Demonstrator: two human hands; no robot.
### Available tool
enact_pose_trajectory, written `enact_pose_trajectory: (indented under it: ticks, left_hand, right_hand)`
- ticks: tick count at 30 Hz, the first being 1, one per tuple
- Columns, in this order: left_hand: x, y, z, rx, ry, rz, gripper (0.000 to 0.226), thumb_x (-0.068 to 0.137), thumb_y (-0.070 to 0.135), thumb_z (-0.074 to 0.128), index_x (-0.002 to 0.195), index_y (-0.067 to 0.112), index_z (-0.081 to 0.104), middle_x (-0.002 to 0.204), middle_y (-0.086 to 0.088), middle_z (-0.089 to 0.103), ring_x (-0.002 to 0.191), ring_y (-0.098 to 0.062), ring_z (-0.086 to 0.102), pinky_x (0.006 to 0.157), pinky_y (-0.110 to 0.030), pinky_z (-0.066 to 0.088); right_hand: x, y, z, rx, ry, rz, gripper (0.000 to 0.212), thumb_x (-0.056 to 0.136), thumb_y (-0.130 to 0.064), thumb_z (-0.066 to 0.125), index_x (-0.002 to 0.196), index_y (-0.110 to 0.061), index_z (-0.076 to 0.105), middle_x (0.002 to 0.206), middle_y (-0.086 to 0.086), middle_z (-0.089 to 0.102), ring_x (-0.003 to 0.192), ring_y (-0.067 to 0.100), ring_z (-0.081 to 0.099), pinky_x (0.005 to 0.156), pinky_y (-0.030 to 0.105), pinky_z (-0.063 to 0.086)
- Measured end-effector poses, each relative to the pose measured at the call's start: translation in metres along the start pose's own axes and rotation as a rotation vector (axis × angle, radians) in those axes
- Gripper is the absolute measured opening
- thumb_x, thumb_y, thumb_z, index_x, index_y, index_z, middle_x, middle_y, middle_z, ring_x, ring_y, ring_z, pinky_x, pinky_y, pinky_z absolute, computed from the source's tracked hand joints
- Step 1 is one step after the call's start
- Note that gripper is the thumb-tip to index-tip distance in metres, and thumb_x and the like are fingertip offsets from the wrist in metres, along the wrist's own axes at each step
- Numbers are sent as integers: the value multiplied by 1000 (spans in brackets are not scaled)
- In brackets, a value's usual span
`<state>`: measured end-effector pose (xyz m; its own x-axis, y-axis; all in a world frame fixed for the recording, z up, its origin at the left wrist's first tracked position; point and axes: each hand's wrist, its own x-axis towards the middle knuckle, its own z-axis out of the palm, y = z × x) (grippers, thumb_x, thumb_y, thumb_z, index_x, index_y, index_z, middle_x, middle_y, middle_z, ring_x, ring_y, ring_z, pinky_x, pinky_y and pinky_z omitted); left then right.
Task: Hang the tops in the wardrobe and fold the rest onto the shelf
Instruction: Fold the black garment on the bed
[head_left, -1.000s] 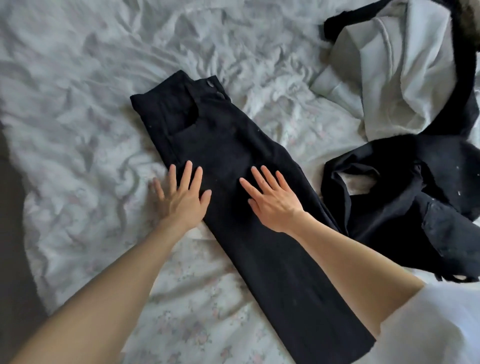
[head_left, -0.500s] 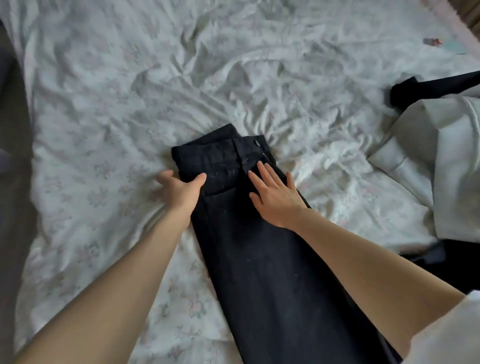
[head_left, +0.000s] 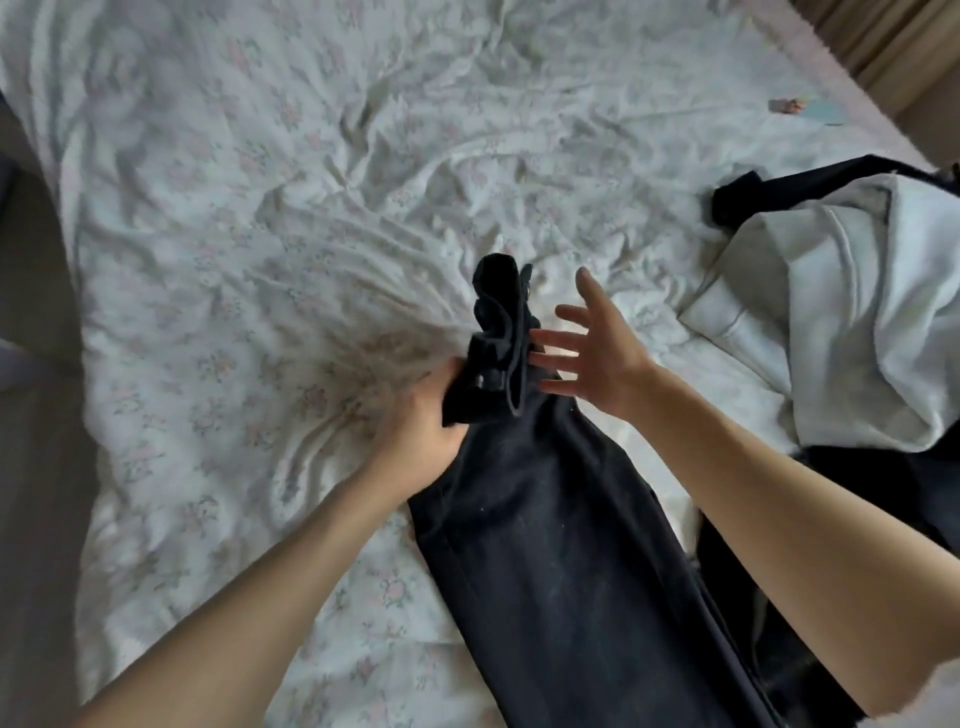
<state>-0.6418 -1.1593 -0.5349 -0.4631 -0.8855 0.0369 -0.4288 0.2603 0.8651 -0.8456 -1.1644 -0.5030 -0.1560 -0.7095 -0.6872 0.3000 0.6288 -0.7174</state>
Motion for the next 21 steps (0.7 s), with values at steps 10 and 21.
enact_pose_trajectory:
  ticks: [10,21]
  left_hand:
    - [-108,58,46,480,-463,596,62,46,-20,62,98,14,67,124,5,64,109,-26,61,101,-59,38]
    - [-182,40,87,664,-1066,313,30,80,14,53,109,22,52,148,14,37,146,-15,5,113,-55,-16]
  right_hand:
    - [-138,73,-78,25,138,0,29,83,-29,68,105,-10,71,93,11,73,84,25,71,64,30,56]
    - [-178,198,-124,-368,456,274,31,87,1,43,107,-12,63,98,10,66,87,21,63,78,37,56]
